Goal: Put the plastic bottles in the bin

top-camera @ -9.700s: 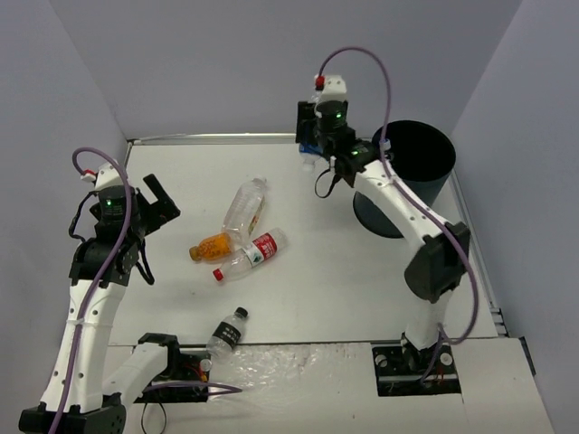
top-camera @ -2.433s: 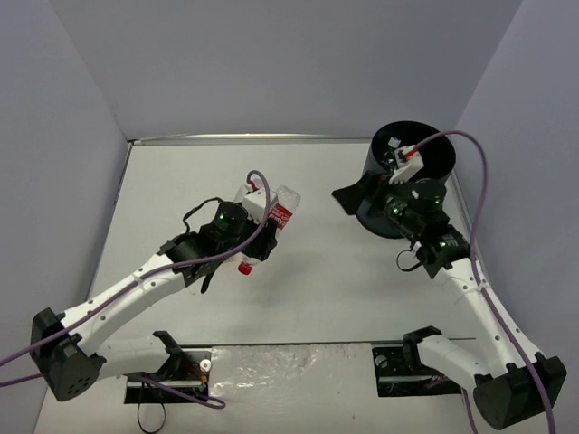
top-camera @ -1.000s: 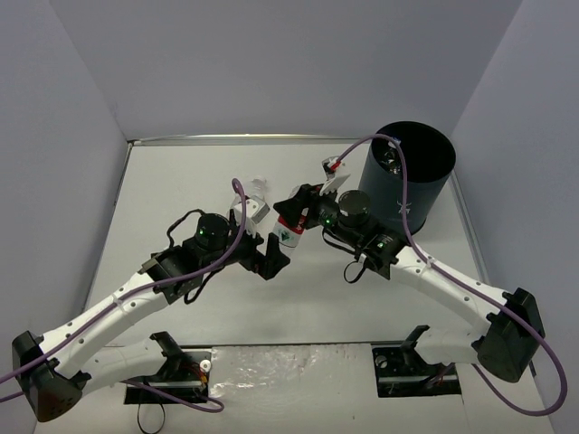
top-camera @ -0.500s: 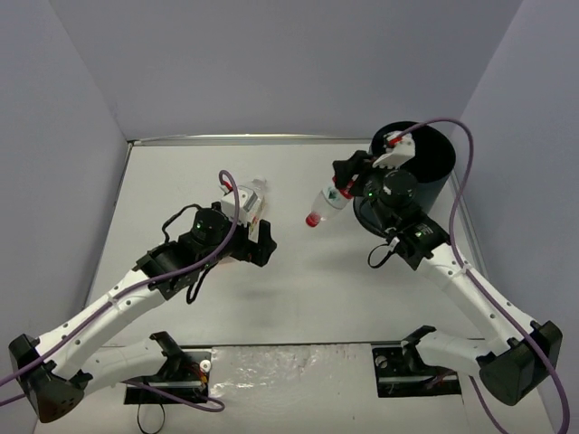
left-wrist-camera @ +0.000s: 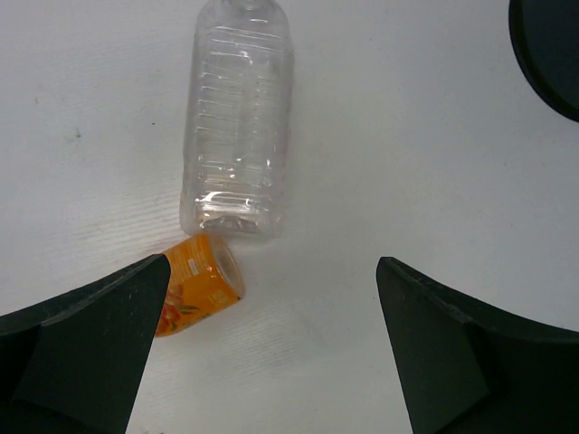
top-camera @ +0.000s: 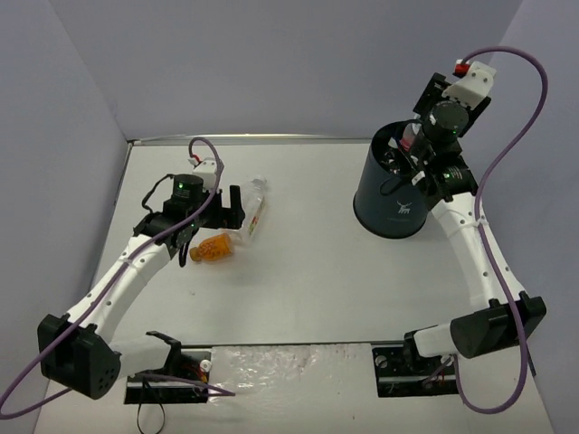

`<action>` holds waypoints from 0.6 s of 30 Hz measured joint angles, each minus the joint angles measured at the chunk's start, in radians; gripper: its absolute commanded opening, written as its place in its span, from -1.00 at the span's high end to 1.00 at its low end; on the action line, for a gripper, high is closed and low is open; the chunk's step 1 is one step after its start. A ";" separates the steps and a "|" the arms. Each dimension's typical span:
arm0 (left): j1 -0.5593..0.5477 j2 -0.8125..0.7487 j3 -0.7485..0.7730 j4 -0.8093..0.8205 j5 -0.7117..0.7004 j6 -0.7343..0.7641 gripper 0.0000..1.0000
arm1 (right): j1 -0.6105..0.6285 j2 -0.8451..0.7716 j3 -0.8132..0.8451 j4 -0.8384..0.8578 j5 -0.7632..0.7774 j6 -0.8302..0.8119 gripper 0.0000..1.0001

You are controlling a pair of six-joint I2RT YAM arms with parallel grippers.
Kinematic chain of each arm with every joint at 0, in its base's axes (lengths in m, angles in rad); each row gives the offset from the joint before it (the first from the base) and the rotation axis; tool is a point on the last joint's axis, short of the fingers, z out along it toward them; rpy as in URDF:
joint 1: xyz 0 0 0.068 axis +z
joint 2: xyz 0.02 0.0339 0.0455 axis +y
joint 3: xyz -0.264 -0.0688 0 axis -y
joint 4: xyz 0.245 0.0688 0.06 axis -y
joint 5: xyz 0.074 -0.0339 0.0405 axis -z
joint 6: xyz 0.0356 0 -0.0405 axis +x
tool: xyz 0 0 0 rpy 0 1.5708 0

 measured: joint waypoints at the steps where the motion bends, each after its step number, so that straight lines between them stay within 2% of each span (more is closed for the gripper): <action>1: 0.011 0.024 0.017 -0.002 0.008 0.015 -0.94 | -0.015 0.017 -0.002 -0.009 0.012 -0.009 -0.35; 2: 0.022 0.048 0.034 -0.004 0.015 0.029 -0.94 | -0.029 0.034 -0.004 -0.019 0.023 -0.017 -0.73; 3: 0.033 0.072 0.051 -0.006 0.024 0.043 -0.94 | -0.038 0.047 -0.008 -0.029 0.034 -0.026 -0.97; 11: 0.097 0.245 0.175 -0.053 0.099 0.151 -0.94 | -0.041 0.044 -0.017 -0.180 0.150 0.015 -1.00; 18: 0.096 0.420 0.284 -0.085 0.161 0.196 -0.94 | -0.041 -0.133 -0.106 -0.256 0.070 0.130 -1.00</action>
